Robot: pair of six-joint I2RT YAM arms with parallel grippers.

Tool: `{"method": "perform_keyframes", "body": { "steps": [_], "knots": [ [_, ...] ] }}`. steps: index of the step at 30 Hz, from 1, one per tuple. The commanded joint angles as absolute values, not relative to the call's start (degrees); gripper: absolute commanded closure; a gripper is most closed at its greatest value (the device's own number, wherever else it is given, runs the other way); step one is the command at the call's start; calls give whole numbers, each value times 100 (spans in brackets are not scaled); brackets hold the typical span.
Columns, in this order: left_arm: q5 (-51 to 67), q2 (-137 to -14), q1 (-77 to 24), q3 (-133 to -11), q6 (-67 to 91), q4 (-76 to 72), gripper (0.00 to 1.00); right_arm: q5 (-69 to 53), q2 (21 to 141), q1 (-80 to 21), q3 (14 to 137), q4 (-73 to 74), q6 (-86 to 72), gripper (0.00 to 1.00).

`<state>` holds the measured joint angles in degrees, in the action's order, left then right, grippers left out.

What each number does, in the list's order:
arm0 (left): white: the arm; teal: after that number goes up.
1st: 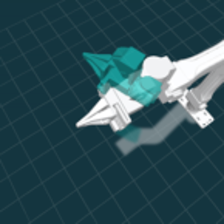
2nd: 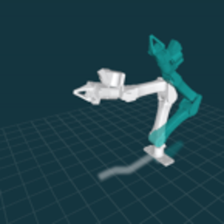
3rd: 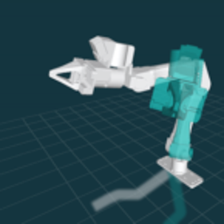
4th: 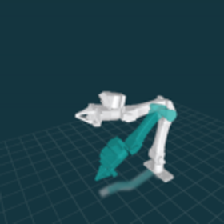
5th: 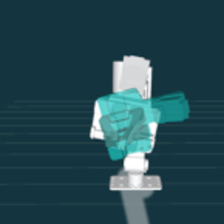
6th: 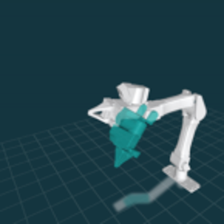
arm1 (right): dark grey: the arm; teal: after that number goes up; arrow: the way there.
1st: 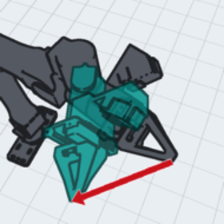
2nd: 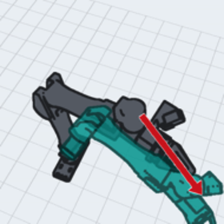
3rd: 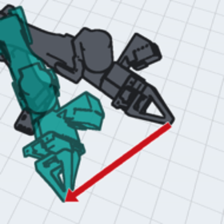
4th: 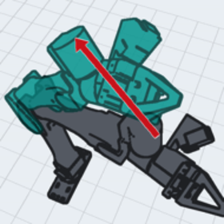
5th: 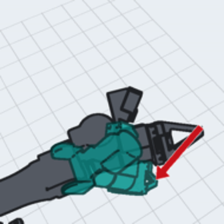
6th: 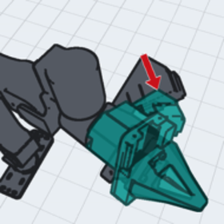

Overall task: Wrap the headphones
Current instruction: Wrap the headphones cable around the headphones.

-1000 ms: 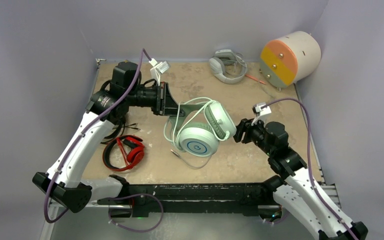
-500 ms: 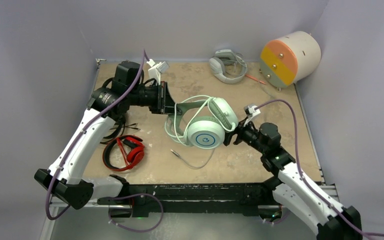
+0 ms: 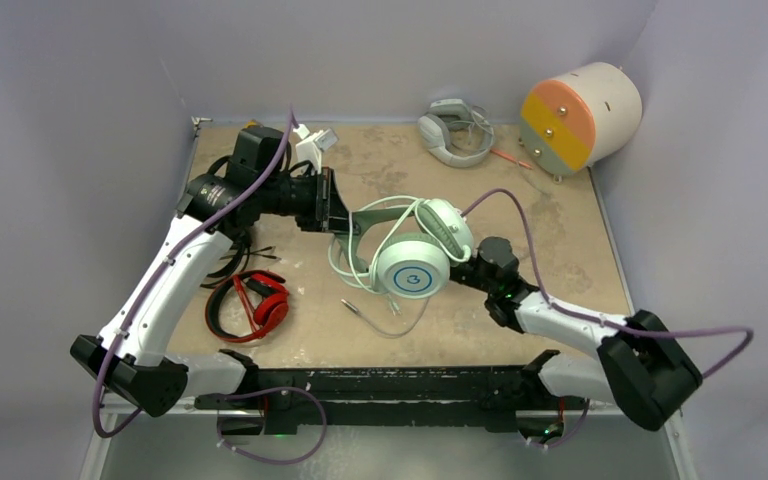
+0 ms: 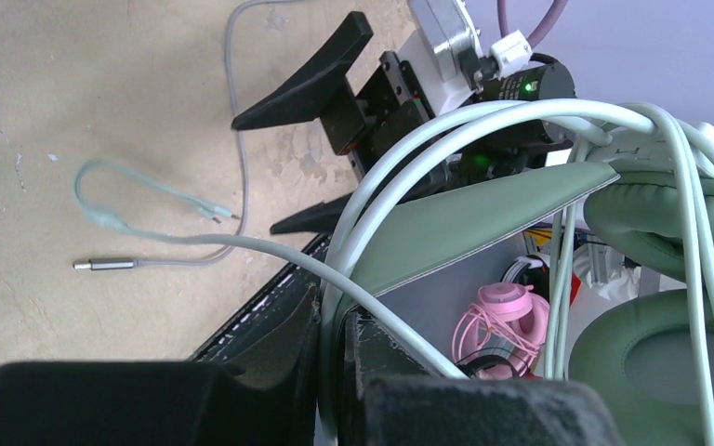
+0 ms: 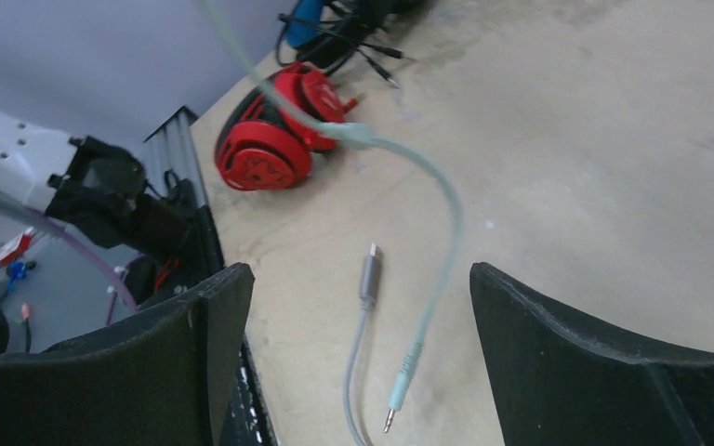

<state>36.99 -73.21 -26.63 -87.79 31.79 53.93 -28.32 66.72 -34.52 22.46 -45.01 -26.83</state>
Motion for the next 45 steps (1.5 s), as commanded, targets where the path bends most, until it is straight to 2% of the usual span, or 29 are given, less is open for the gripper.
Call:
{"method": "perform_keyframes", "body": {
  "steps": [1,5,13,21,23,24,29,31,37,41,45],
  "knots": [
    [3980,-7180,-2646,-8991,3306,5193,100,-3184,7286,-3698,2749,-6058,-2426,14],
    [4001,-7154,-2646,-8999,3325,5227,100,-3393,7935,-3735,2936,-7093,-2632,17],
    [4091,-7147,-2647,-8987,3387,5205,100,-3437,9166,-3920,3429,-8692,-2823,17],
    [4137,-7137,-2654,-8985,3410,5186,100,-3758,9942,-4313,4341,-8848,-3069,19],
    [4161,-7124,-2654,-8985,3427,5170,100,-3729,10092,-4333,4464,-8971,-3200,25],
    [4180,-7120,-2654,-8983,3432,5161,100,-3719,10165,-4333,4525,-9055,-3278,31],
    [4186,-7015,-2663,-8938,3356,5205,100,-3434,10106,-4186,4449,-8904,-3374,84],
    [4173,-6960,-2684,-8909,3222,5299,100,-3411,9967,-3958,4391,-8834,-3610,100],
    [3786,-6674,-2890,-8488,2931,5439,100,-3586,9574,-2841,4093,-8903,-4421,100],
    [3139,-6612,-3171,-8015,2976,5439,100,-3636,9055,-2437,4212,-7649,-4100,100],
    [2640,-6621,-3878,-7573,3149,5136,100,-3669,8711,-2162,4377,-6860,-3809,100]
  ]
}}
